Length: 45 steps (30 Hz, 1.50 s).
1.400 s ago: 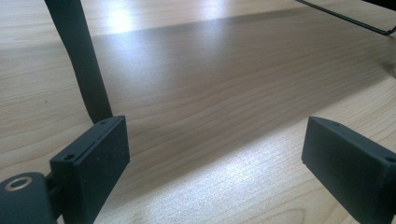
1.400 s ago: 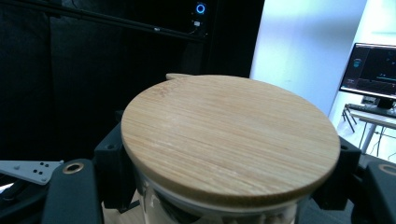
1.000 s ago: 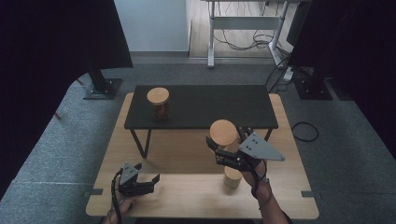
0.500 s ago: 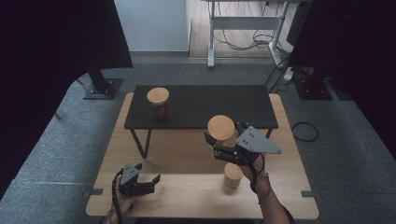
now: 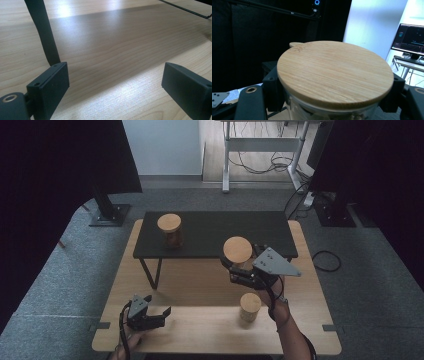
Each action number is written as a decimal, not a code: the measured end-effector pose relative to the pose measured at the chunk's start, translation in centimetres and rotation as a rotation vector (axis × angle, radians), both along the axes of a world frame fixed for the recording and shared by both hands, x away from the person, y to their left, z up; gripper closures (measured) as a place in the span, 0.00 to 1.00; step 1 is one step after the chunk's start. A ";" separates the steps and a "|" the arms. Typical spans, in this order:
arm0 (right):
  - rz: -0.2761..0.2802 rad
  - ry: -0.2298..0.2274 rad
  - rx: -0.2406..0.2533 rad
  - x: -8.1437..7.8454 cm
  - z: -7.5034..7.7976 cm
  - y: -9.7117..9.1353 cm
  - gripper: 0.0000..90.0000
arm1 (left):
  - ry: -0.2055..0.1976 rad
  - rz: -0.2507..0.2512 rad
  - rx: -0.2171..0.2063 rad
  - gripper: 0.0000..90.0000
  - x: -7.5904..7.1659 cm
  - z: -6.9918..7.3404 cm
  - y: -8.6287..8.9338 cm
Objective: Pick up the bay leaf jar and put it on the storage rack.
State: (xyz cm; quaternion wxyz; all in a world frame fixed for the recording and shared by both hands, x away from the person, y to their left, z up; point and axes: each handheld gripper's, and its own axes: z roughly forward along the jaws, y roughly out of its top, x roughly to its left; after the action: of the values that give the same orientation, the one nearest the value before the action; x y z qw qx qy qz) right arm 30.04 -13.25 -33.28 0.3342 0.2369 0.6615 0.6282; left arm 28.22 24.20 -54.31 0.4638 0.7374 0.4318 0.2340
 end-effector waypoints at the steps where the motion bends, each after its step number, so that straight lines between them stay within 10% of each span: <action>1: 0.000 -0.002 -0.001 0.1 0.0 0.0 0.28 | 0.000 -0.001 0.001 0.08 0.0 0.0 0.0; 45: -0.002 0.033 -0.014 6.3 1.1 1.8 0.28 | 0.011 -0.002 -0.005 0.08 -0.2 -0.2 0.2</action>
State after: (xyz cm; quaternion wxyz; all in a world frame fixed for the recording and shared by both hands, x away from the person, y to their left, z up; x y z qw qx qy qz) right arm 36.29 -11.41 -32.23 0.3253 0.2456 0.6710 0.6193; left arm 27.99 24.44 -54.46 0.4634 0.7381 0.4341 0.2282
